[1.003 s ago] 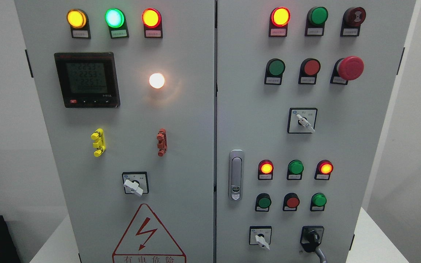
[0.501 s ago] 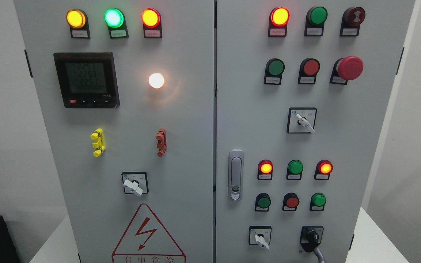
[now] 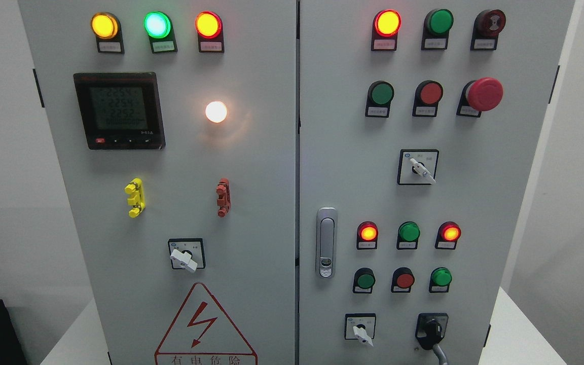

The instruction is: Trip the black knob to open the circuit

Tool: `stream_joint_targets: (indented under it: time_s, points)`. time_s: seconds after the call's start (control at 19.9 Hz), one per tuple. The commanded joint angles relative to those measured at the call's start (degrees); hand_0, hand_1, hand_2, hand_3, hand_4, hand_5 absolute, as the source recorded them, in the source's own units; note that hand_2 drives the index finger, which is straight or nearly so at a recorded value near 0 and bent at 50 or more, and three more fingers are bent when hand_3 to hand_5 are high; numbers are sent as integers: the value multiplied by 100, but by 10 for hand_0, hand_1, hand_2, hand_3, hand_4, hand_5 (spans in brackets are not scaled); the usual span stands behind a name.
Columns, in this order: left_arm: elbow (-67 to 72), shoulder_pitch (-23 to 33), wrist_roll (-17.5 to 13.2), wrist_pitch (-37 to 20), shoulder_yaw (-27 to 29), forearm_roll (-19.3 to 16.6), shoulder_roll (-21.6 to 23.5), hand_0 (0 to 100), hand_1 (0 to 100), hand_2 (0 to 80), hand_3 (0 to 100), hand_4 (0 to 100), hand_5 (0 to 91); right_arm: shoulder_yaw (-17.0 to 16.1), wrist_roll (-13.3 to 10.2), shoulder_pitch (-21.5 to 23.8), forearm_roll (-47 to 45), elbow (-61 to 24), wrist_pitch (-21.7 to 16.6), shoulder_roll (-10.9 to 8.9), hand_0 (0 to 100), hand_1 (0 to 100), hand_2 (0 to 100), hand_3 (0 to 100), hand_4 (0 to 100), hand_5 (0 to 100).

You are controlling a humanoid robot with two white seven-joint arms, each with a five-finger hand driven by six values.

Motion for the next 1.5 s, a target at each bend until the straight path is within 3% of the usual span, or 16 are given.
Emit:
stream_joint_targets:
  time_s: [0.0, 1.45]
  points:
    - [-1, -23, 1, -11, 7, 14, -9, 120, 389, 0, 0, 0, 0, 221, 160, -102, 5, -248, -74, 11, 0, 42, 65, 1000, 1000, 1000]
    - [-1, -23, 1, -12, 7, 14, -9, 120, 389, 0, 0, 0, 0, 318, 160, -172, 5, -283, -74, 20, 0, 44, 74, 1000, 1000, 1000]
